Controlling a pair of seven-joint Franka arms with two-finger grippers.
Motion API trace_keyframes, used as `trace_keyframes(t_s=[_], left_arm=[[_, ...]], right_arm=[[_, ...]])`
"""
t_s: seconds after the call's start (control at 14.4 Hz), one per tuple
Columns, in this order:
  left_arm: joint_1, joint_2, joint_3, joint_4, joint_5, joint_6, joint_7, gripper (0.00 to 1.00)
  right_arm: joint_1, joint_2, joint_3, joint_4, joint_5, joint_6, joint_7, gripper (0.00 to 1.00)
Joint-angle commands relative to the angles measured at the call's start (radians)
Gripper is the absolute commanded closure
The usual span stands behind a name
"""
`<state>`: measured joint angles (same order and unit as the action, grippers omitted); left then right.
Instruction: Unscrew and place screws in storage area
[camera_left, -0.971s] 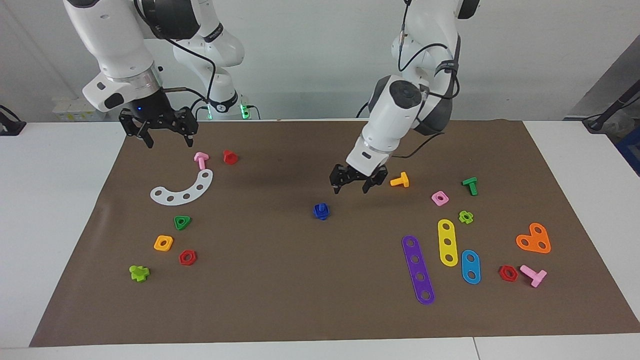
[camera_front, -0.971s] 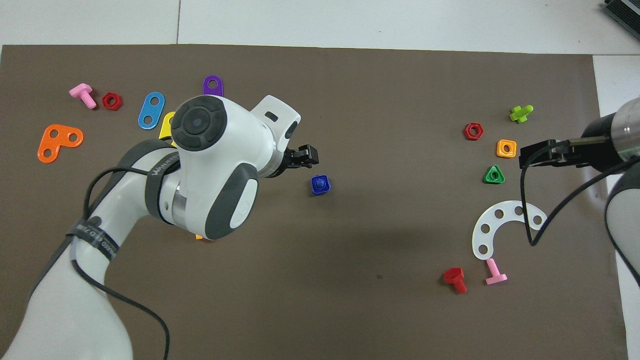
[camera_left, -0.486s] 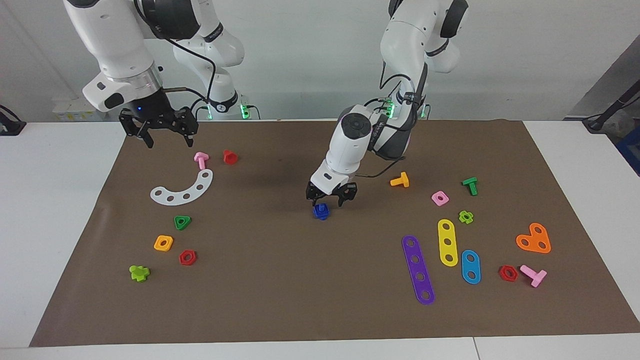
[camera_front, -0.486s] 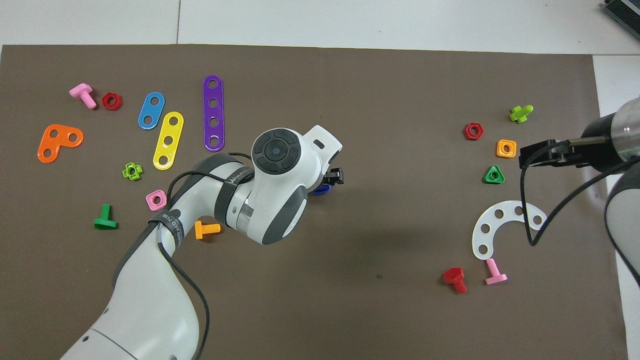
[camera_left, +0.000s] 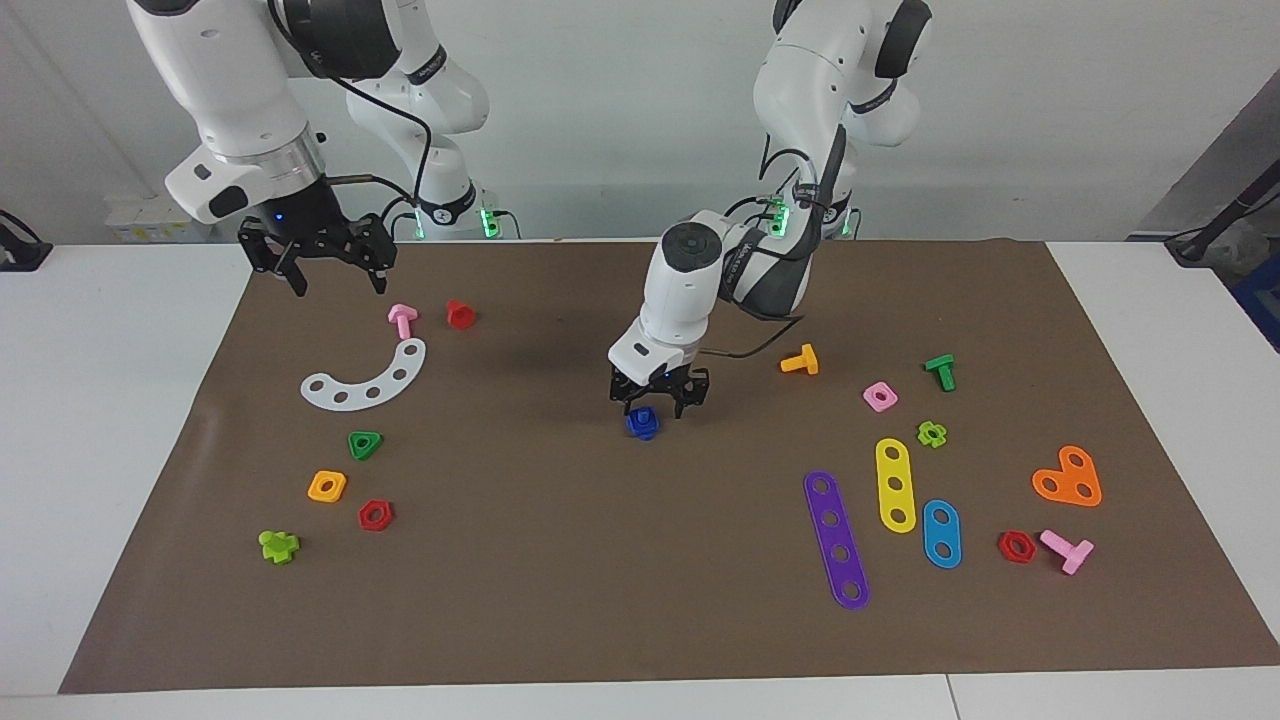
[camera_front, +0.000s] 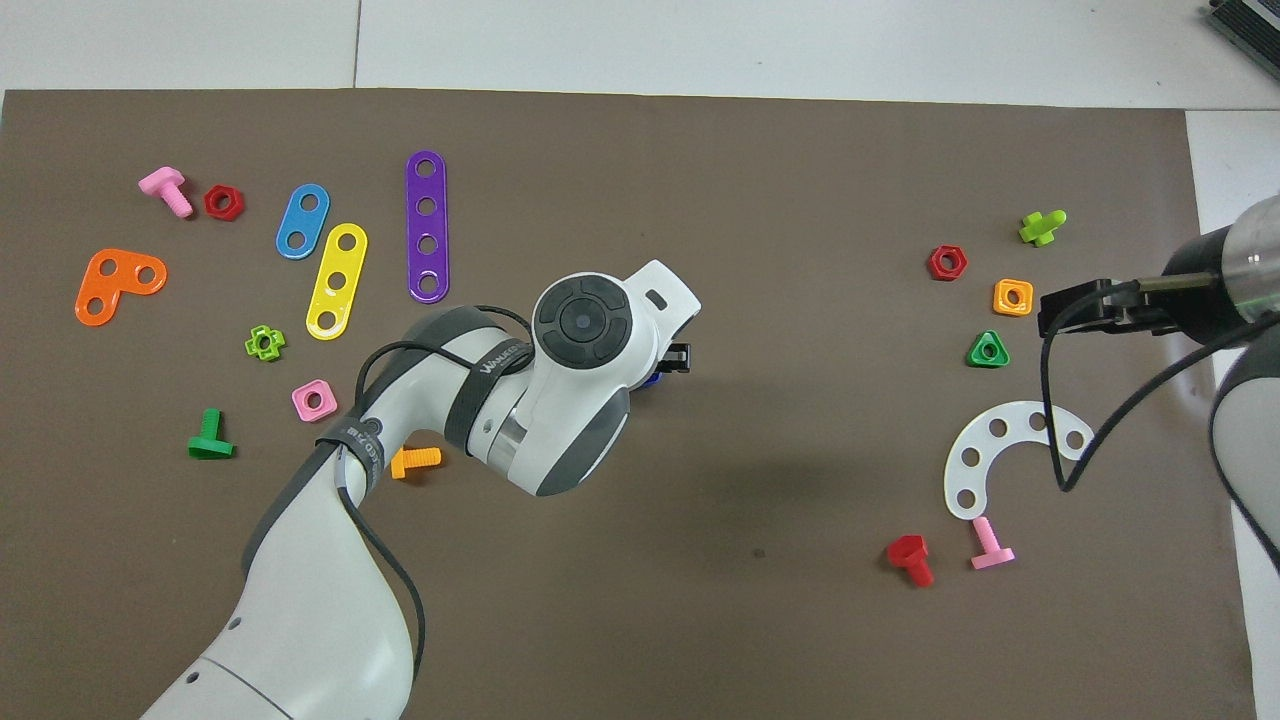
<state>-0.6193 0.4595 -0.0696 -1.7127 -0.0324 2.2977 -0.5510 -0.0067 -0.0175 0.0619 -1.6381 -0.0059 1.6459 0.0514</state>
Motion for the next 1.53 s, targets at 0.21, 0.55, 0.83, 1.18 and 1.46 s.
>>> trace_keyframes(t_s=[0.21,0.55,0.83,1.18,1.46], left_arm=[[-0.027,0.047,0.019,0.021,0.061,0.028,-0.010,0.20],[-0.030,0.062,0.019,0.027,0.072,0.029,-0.010,0.25],[-0.043,0.065,0.019,0.035,0.071,0.026,-0.010,0.38],[-0.043,0.067,0.019,0.038,0.072,0.019,-0.010,0.67],[-0.040,0.082,0.019,0.100,0.068,-0.048,-0.009,0.89]], right_arm=[[-0.010,-0.022,0.007,-0.023,0.000,-0.004,0.011,0.00],[-0.010,-0.022,0.007,-0.023,0.000,-0.004,0.011,0.00],[-0.010,-0.022,0.007,-0.023,0.000,-0.004,0.011,0.00],[-0.010,-0.022,0.007,-0.023,0.000,-0.003,0.011,0.00],[-0.010,-0.024,0.007,-0.023,0.000,-0.003,0.011,0.00]])
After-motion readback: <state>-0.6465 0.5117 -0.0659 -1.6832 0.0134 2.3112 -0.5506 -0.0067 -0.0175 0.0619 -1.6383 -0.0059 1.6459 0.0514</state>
